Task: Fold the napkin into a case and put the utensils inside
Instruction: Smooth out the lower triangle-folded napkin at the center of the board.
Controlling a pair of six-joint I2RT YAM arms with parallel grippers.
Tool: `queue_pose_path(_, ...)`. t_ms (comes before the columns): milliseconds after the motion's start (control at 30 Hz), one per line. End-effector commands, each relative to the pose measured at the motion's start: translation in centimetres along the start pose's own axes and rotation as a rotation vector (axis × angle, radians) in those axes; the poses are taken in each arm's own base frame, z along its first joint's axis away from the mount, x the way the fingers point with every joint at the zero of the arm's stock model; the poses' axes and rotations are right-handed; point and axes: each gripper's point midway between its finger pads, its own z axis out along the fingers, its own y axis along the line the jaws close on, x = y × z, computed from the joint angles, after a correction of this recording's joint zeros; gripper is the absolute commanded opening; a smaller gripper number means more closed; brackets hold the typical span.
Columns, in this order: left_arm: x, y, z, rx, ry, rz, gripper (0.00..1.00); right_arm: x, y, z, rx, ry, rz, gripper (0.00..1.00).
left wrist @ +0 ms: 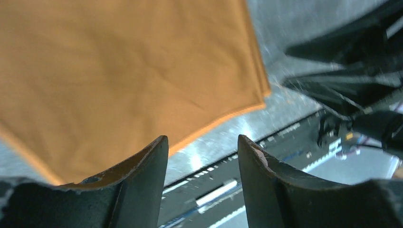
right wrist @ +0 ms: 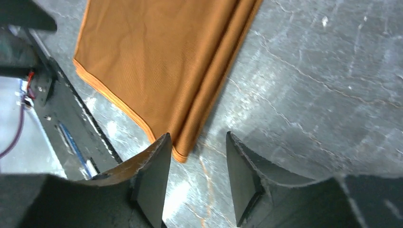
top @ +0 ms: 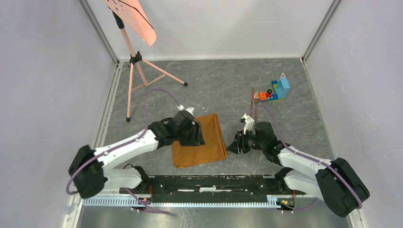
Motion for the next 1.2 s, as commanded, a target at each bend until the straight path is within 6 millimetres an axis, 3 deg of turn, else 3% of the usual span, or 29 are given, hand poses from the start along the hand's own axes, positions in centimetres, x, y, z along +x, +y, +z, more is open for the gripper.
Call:
queue_pose_path(0, 1.1, -7.3, 1.4, 0.072, 0.014, -0.024, 0.61, 2.6, -1.2, -0.6, -0.001, 0.065, -0.037, 0.48)
queue_pose_path(133, 3.2, -10.4, 3.5, 0.067, 0.081, -0.004, 0.54, 3.0, -0.2, -0.4, -0.091, 0.077, -0.047, 0.41)
queue_pose_path(300, 5.3, -11.7, 6.1, 0.039, 0.136, 0.025, 0.53, 3.2, 0.3, -0.1, -0.132, 0.079, -0.052, 0.43)
queue_pose_path(633, 6.3, -11.1, 8.9, -0.026, 0.175, 0.042, 0.37, 3.3, 0.5, 0.1, -0.153, 0.071, -0.038, 0.28)
queue_pose_path(1167, 7.4, -9.6, 10.3, -0.120, 0.222, 0.087, 0.29, 3.3, 0.9, 0.3, -0.183, 0.075, -0.030, 0.30)
